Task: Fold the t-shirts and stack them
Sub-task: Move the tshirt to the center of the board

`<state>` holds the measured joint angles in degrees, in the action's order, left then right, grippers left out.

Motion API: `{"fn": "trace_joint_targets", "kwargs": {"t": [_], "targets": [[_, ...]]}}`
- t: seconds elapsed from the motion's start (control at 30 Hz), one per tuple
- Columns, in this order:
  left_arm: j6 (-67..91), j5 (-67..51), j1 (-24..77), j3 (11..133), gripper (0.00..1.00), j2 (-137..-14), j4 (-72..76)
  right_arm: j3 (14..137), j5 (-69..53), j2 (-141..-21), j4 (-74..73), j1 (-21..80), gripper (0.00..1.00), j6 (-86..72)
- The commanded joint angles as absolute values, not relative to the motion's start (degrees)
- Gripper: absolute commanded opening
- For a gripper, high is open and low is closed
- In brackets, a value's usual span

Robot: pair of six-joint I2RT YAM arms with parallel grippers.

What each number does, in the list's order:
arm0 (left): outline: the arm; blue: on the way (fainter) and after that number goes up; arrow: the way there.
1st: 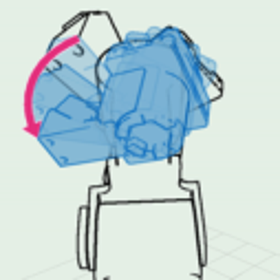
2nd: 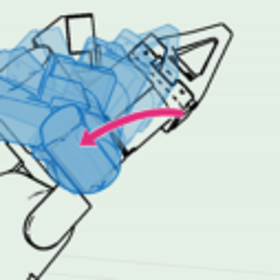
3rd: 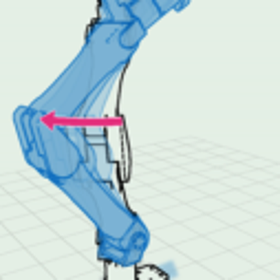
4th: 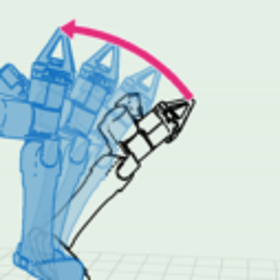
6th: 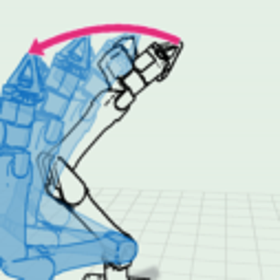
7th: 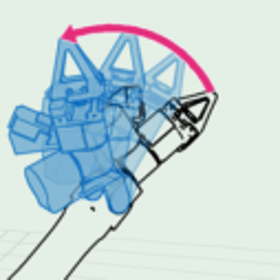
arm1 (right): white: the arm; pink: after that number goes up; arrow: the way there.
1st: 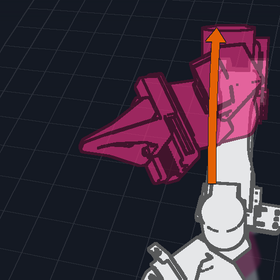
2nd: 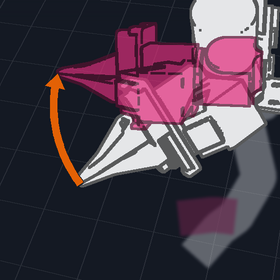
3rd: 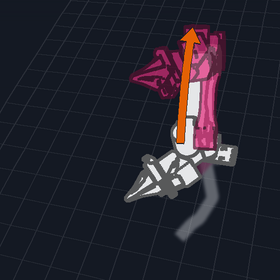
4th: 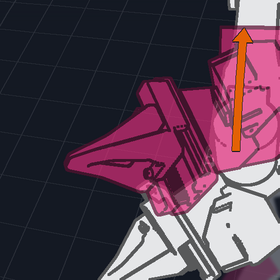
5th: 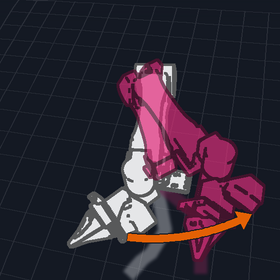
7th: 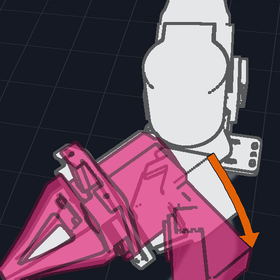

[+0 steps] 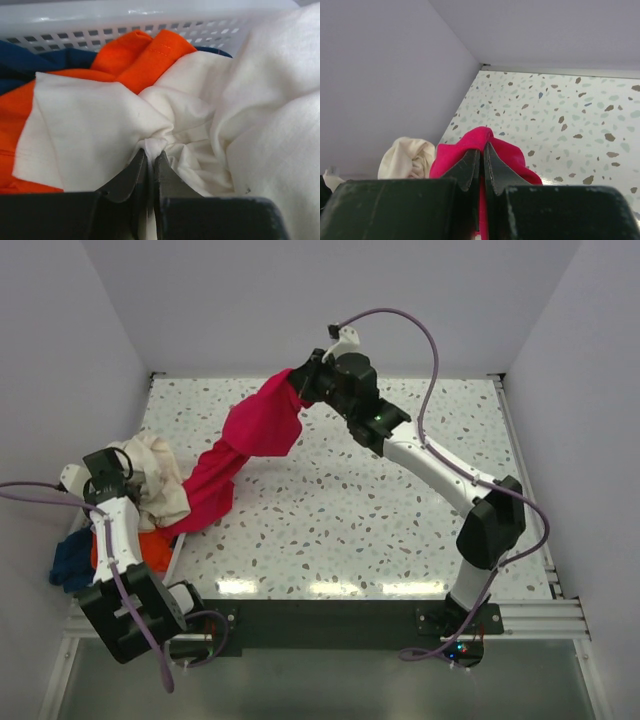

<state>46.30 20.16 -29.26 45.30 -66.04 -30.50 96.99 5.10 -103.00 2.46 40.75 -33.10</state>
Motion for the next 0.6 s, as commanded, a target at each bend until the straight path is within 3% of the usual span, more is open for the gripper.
{"fn": "trace_joint_targets", "kwargs": {"t": [0.0, 0.5, 0.57], "targets": [[44.38, 24.08, -30.76, 48.43, 0.00, -64.16, -31.55, 99.58, 7.73, -97.30, 2.38, 38.76, 0.00, -30.68], [45.00, 23.29, -32.26, 51.41, 0.00, -62.93, -32.25, 107.58, 14.15, -88.16, -7.03, 34.11, 0.00, -20.66], [44.91, 23.64, -32.25, 52.82, 0.05, -62.32, -32.69, 106.97, 14.33, -87.54, -7.47, 33.84, 0.00, -20.30]]}}
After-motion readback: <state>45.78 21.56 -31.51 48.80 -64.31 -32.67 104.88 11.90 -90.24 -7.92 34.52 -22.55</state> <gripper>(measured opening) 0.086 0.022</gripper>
